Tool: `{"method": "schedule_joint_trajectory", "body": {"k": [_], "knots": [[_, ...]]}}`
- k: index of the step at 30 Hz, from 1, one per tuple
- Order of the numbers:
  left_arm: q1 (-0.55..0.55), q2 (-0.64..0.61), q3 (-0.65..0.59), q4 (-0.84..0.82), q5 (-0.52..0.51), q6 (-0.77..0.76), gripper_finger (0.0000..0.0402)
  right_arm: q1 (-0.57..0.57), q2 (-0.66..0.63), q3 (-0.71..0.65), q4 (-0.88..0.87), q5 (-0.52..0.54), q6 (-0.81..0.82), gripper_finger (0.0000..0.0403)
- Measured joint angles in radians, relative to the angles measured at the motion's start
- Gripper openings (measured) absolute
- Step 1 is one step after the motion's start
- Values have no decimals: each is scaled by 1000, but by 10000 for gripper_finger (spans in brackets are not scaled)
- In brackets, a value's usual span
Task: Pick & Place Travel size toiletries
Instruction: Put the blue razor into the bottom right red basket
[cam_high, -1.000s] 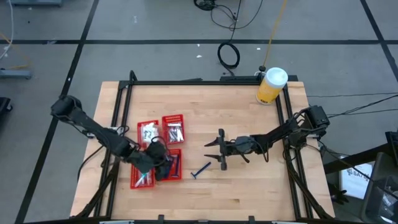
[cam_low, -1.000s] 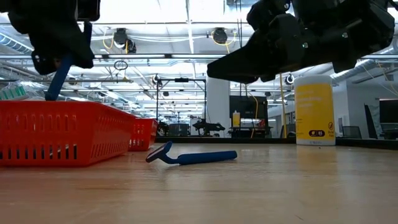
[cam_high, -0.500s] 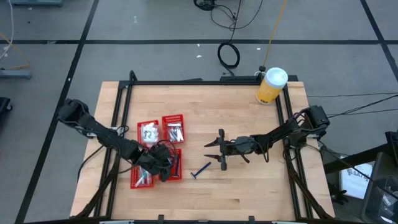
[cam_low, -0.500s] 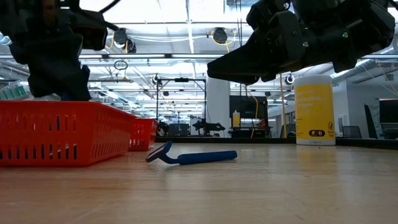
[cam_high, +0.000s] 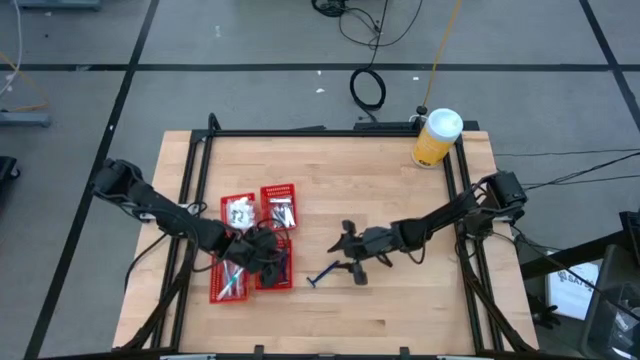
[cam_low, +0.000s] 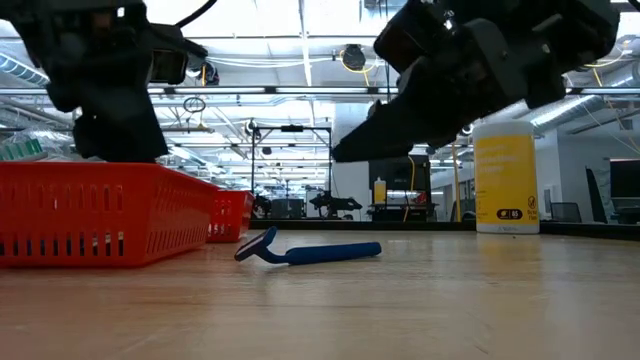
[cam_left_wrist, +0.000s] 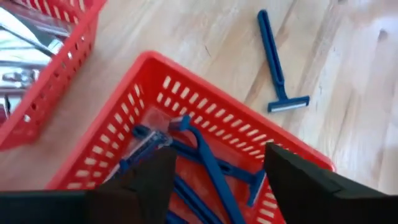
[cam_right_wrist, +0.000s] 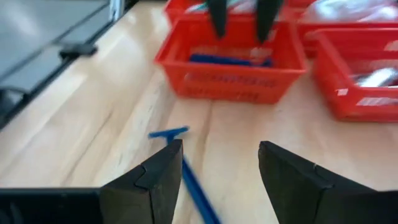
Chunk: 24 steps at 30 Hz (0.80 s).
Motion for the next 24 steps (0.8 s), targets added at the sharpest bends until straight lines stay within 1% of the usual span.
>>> {"method": "schedule_joint_trajectory", "body": {"k": [3, 8, 12, 17, 20, 24], "knots": [[17, -7, 0, 28, 0, 20, 264, 18, 37, 42, -54, -7, -39, 200], [41, -7, 0, 106, 4, 85, 290, 18, 116, 89, -142, -72, -58, 199], [52, -7, 0, 199, 36, 157, 299, 3, 168, 115, -243, -77, -70, 199], [52, -7, 0, 310, 38, 257, 292, -13, 179, 122, -326, -75, -96, 193], [52, -8, 0, 318, 39, 295, 286, -15, 179, 123, -373, -74, -97, 167], [52, -8, 0, 312, 34, 307, 280, -8, 180, 122, -404, -75, -103, 105]]}}
